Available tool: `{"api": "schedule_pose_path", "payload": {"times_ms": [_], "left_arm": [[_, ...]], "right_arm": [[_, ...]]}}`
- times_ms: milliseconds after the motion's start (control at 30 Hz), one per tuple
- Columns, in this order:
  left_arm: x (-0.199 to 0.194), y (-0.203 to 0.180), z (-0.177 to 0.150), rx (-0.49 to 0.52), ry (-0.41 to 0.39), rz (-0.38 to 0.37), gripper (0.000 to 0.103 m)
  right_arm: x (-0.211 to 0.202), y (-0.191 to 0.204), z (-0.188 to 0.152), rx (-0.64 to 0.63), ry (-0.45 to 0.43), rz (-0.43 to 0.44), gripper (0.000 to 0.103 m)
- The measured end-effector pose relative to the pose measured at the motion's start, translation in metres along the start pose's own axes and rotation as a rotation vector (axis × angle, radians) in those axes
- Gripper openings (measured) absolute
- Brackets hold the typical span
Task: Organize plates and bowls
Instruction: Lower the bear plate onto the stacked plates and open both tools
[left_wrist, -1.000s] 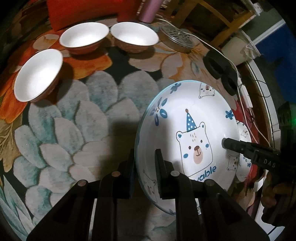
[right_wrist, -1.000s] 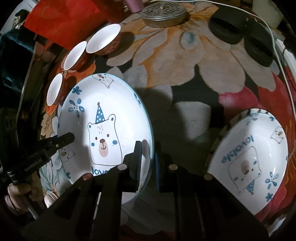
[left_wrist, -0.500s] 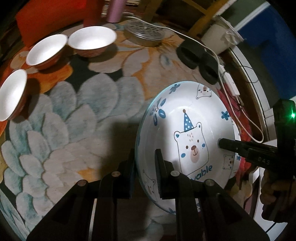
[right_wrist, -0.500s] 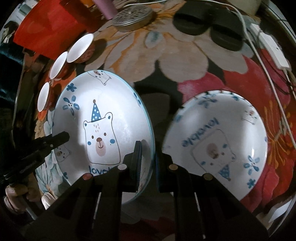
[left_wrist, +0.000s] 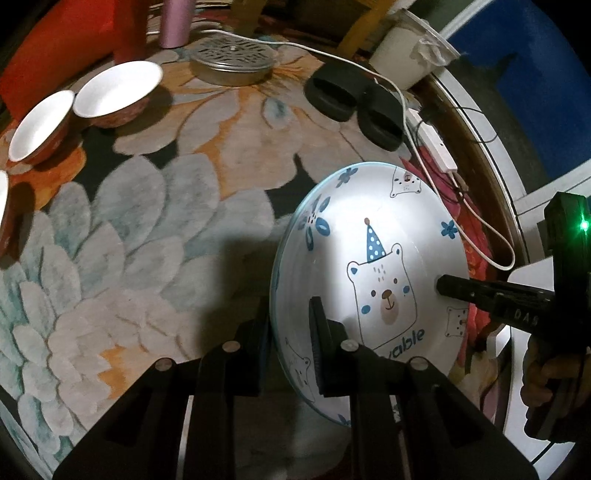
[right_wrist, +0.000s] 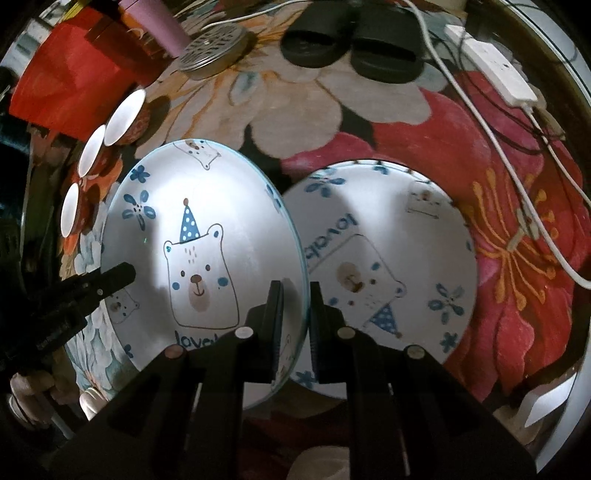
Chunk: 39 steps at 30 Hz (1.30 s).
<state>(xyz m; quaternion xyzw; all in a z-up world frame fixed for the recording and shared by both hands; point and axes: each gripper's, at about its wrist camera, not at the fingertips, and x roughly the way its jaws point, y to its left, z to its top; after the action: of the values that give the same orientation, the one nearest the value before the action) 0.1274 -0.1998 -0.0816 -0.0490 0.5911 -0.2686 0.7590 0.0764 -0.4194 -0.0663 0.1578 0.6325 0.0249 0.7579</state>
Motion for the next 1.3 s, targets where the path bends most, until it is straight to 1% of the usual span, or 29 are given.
{"api": "schedule_pose_path", "payload": {"times_ms": [200, 600, 800, 867, 1000, 1300], "left_arm": [[0.01, -0.025, 0.006, 0.061, 0.008, -0.014, 0.018], [0.038, -0.06, 0.006, 0.111, 0.056, -0.037, 0.018], [0.052, -0.079, 0.008, 0.151, 0.07, -0.04, 0.018], [0.059, -0.084, 0.009, 0.157, 0.078, -0.038, 0.018], [0.067, -0.089, 0.01, 0.174, 0.085, -0.024, 0.018], [0.075, -0.095, 0.008, 0.211, 0.085, 0.014, 0.018]], "right_arm": [[-0.007, -0.025, 0.0, 0.067, -0.005, -0.013, 0.014], [-0.01, -0.065, -0.009, 0.128, -0.001, -0.047, 0.014], [-0.01, -0.089, -0.015, 0.181, 0.009, -0.056, 0.014], [-0.008, -0.098, -0.016, 0.209, 0.013, -0.054, 0.014], [-0.005, -0.106, -0.019, 0.226, 0.018, -0.057, 0.014], [0.007, -0.114, -0.021, 0.228, 0.033, -0.064, 0.014]]}}
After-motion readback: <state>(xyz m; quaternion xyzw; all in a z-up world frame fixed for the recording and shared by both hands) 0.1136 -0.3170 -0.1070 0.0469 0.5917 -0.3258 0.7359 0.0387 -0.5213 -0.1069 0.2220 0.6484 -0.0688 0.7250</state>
